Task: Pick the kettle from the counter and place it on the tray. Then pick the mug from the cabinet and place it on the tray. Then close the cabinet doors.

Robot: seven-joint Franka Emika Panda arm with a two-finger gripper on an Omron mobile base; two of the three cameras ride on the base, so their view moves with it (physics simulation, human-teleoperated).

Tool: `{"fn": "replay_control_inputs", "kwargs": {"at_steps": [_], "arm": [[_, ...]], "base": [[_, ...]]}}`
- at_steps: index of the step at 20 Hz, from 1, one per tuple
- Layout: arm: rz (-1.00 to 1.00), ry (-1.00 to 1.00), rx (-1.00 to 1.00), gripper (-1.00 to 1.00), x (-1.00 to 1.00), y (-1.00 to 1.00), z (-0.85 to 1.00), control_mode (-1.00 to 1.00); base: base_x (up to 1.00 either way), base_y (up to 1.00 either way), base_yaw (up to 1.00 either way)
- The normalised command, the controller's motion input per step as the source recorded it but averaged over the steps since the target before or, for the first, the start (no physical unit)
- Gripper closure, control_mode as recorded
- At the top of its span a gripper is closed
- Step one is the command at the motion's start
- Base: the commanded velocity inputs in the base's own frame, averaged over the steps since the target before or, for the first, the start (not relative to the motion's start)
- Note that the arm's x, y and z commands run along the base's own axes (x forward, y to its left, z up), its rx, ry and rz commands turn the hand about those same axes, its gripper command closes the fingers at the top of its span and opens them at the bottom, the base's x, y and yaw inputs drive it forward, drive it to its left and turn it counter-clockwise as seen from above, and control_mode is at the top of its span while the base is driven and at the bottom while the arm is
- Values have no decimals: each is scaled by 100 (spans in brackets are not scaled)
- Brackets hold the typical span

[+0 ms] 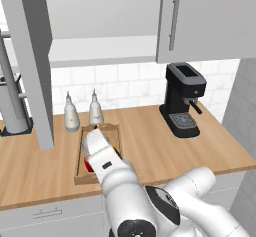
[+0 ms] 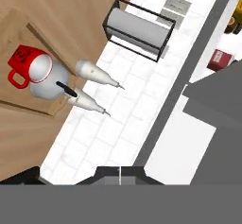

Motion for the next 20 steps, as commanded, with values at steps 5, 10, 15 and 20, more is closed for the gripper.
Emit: {"fn": "replay_control_inputs", "kwargs": {"at_steps": [5,10,15,20], "arm": [[0,-2,-23,100,0,22,-61,-100],[-1,-3,-14,100,0,63,-13,-100],[-16,-18,-8,100,2,100,-2,-100],[-28,-27,-2,100,0,93,4,-100]], "base": [[0,0,0],[0,0,0],[0,0,0],[0,0,0]]}}
